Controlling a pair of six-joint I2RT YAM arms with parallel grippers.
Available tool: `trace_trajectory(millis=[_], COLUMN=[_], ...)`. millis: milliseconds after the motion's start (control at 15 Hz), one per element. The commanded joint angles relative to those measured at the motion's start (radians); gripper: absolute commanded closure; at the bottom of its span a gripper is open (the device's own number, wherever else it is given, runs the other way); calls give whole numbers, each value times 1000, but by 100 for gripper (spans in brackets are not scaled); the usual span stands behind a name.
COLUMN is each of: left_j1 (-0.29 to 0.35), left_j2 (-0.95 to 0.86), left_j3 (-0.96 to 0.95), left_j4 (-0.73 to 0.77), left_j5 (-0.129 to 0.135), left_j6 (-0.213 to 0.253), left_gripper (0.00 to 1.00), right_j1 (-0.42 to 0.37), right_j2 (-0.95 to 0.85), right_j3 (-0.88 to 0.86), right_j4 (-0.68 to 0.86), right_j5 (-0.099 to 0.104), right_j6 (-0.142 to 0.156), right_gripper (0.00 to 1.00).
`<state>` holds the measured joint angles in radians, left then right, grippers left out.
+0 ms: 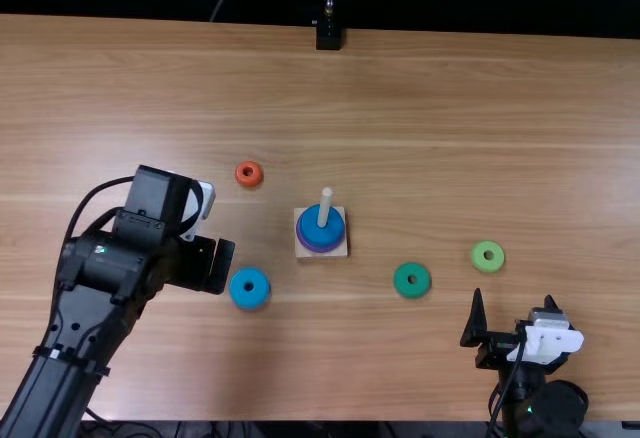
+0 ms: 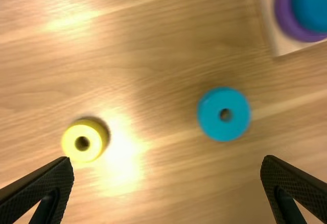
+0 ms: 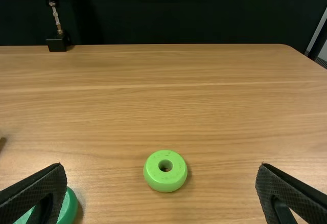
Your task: Build the Hanoi tower: stack the rings onto the peg from bottom to top in this color order: purple, dark blue, light blue, dark green, light green, yellow, orange.
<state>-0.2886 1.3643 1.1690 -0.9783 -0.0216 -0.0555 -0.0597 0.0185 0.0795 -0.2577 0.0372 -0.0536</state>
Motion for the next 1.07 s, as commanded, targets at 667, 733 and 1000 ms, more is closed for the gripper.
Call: trace_trajectory(millis=[667,733,1000], left_j1=[-162,-165,-210], left_j2=[157,179,222], left_j3=[-192,-192,-187], left_j4=[330,332,321], left_j5=[1,31,38], left_j6=[-9,-13,-18], left_gripper=[0,0,0], right_j1=[-12,-12,-12], right_j2=[-19,-19,-19], right_j3=[-66,-66,-66], right_j4=[-69,-69,-69], right_j5=[1,1,1], right_j6=[0,0,0], right_gripper=[0,0,0])
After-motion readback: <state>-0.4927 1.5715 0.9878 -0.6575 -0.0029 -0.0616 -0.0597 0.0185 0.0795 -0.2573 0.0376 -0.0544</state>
